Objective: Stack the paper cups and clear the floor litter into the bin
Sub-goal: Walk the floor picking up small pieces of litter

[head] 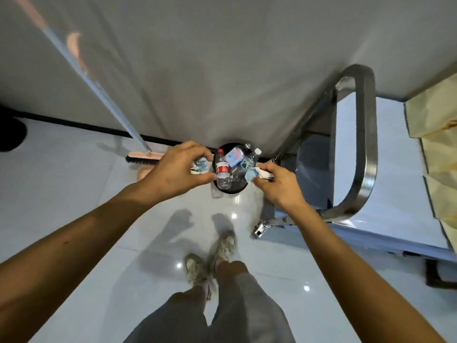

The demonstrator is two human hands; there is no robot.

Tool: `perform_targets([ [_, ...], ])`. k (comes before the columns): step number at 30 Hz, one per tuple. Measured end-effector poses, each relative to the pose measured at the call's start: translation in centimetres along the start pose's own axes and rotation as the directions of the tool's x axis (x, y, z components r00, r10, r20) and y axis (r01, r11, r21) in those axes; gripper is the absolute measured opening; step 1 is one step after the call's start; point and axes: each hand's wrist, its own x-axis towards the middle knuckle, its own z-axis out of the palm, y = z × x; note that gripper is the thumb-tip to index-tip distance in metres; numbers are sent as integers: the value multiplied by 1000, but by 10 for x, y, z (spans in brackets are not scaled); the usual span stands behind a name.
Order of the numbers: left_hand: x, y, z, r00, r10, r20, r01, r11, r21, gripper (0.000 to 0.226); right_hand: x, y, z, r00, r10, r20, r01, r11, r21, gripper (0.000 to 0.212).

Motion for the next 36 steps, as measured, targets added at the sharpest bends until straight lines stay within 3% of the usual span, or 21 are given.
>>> perform_targets([
  [3, 53, -24, 20, 998, -9, 61, 9, 1000, 1, 35, 43, 12, 10, 997, 67, -25, -66, 997, 39, 29],
  [10, 151, -78, 90, 998, -42, 42, 43, 999, -32, 36, 131, 48, 44, 984, 180, -10, -180, 983, 39, 28],
  [21, 223, -151, 203, 983, 1, 184, 14, 996, -83, 48, 204, 110, 114, 941, 337, -25, -334, 940, 71, 22],
  [30, 246, -158, 212, 976, 103, 193, -66, 980, -188, 52, 212, 117, 120, 921, 386, -53, -376, 917, 136, 23],
  [36, 250, -173, 207, 956, 74, 283, -6, 972, -234, 57, 213, 112, 122, 928, 367, -64, -357, 926, 126, 23],
])
